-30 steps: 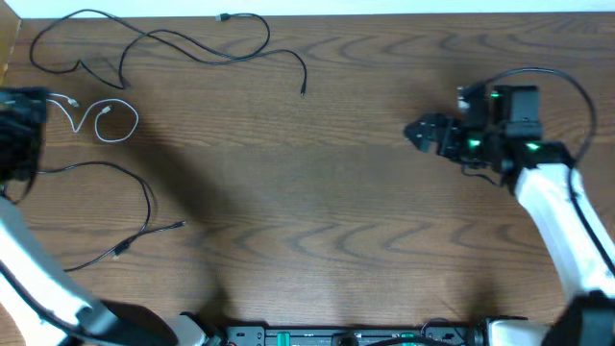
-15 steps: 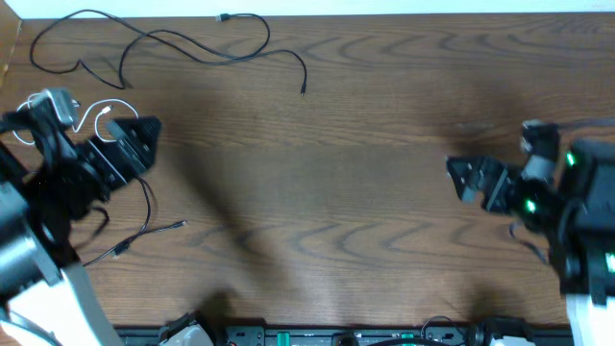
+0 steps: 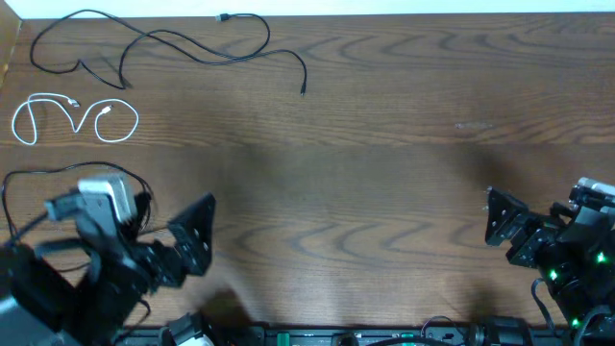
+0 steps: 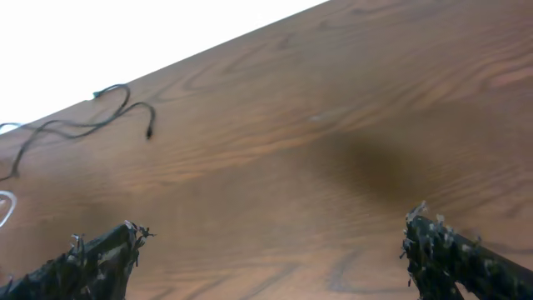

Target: Untangle cables

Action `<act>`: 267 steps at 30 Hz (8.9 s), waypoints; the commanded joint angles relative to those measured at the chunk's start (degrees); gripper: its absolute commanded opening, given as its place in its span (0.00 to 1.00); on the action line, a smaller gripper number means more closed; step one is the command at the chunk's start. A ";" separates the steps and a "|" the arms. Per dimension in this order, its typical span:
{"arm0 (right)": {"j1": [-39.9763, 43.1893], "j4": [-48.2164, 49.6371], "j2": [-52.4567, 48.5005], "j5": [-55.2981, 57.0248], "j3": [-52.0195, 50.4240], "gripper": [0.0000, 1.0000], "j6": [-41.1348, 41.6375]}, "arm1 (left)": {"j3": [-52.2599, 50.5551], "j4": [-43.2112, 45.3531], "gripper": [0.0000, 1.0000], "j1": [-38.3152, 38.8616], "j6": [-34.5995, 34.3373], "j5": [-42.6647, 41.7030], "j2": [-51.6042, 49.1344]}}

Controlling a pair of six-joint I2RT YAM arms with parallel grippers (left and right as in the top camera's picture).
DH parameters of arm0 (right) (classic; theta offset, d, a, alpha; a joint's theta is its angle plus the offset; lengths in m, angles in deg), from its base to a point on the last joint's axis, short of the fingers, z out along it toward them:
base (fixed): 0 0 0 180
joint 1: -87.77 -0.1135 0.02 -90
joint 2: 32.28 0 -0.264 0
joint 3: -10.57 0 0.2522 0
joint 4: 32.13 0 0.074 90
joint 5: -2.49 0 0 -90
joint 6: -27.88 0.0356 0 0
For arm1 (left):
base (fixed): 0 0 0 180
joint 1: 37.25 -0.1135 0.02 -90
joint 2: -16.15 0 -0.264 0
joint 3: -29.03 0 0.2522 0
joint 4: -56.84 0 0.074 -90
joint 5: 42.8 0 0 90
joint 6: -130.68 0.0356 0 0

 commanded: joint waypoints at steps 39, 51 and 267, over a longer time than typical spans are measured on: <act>0.13 -2.84 -1.51 3.15 0.28 0.99 0.02 | -2.60 -1.42 0.97 29.38 -0.55 23.56 1.73; 0.13 -5.86 -1.51 3.17 0.28 0.99 0.02 | -2.60 -1.42 0.97 29.38 -0.57 23.58 1.73; -6.29 53.68 31.56 8.74 -58.55 0.99 -18.21 | -85.00 67.65 0.97 26.95 -5.90 47.34 42.05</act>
